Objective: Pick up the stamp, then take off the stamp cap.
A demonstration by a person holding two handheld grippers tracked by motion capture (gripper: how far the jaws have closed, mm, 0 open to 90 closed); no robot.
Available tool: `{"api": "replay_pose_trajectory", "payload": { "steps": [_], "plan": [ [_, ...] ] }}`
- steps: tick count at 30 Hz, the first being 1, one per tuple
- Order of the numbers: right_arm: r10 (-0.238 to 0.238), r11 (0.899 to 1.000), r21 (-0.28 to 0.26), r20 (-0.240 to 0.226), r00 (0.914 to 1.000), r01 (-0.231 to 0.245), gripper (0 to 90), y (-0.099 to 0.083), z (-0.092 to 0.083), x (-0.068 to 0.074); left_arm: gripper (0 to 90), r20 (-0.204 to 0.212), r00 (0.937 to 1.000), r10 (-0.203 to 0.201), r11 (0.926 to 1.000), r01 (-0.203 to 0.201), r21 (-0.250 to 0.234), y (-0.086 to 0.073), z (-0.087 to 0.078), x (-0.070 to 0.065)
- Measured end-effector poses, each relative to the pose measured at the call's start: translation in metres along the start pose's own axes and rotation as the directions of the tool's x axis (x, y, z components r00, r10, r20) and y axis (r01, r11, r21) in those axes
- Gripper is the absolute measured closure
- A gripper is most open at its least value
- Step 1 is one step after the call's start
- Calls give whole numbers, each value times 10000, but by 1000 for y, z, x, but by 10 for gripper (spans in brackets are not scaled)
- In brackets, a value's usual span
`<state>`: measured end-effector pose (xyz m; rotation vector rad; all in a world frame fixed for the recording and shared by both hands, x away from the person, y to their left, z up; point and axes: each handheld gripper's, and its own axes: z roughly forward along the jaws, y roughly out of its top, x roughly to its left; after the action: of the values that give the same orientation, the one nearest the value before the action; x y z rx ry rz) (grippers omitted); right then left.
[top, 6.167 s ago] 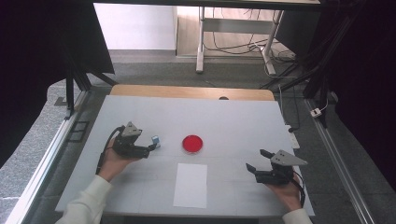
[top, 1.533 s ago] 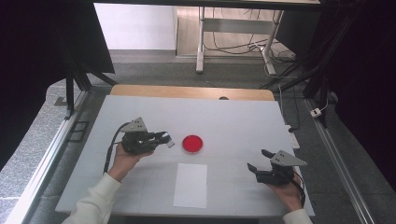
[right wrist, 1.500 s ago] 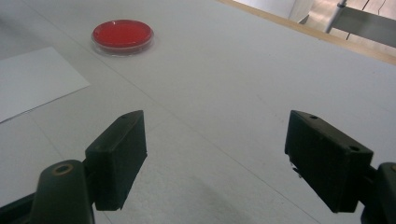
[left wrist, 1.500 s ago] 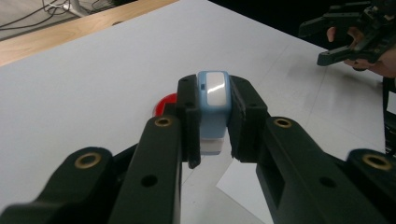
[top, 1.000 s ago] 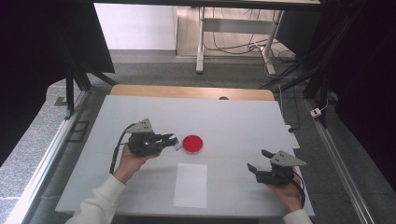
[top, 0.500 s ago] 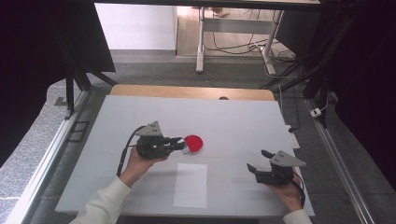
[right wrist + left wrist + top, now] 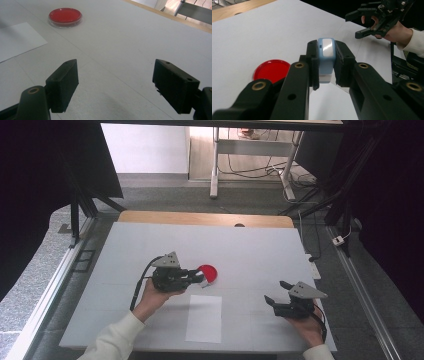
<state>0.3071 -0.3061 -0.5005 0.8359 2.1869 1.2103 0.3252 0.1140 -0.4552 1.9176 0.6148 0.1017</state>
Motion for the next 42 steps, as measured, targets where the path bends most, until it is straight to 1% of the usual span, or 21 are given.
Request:
{"api": "replay_pose_trajectory", "payload": {
  "steps": [13, 15, 18, 22, 24, 29, 30, 34, 42],
  "plan": [
    [-14, 10000, 43, 57, 10000, 13, 204, 0, 0, 0, 753, -16, 10000, -5, 10000, 5, 24, 0, 2, 0],
    [-35, 10000, -49, 10, 10000, 35, 204, 0, 0, 0, 753, -38, 10000, -5, 10000, 5, -7, 0, 2, 0],
    [-85, 9999, -98, 72, 9999, 85, 205, 1, -1, 1, 753, -21, 10000, -42, 10000, 41, -62, 1, 2, 1],
    [57, 9999, -145, 61, 10000, -56, 206, 1, -3, 2, 753, -24, 9999, -101, 9999, 101, -46, 1, 4, 3],
    [10, 9998, -192, 75, 10000, -8, 207, 1, -4, 2, 753, -25, 10000, -83, 10000, 83, -36, 1, 5, 2],
    [-2, 9997, -251, 110, 9999, 5, 211, 2, -5, 5, 753, -28, 10000, -37, 9999, 37, -93, 2, 6, 1],
    [61, 9996, -285, 57, 10000, -59, 211, 2, -5, 6, 753, -41, 10000, -46, 9999, 46, -110, 2, 6, 1],
    [10, 9991, -412, 57, 10000, -8, 211, 5, -4, 9, 753, -94, 9999, -59, 9999, 58, -151, 2, 5, 2],
    [6, 9989, -466, 54, 10000, -4, 214, 8, 0, 16, 753, -117, 9999, -75, 9998, 73, -176, 2, 6, 2]
  ]
}}
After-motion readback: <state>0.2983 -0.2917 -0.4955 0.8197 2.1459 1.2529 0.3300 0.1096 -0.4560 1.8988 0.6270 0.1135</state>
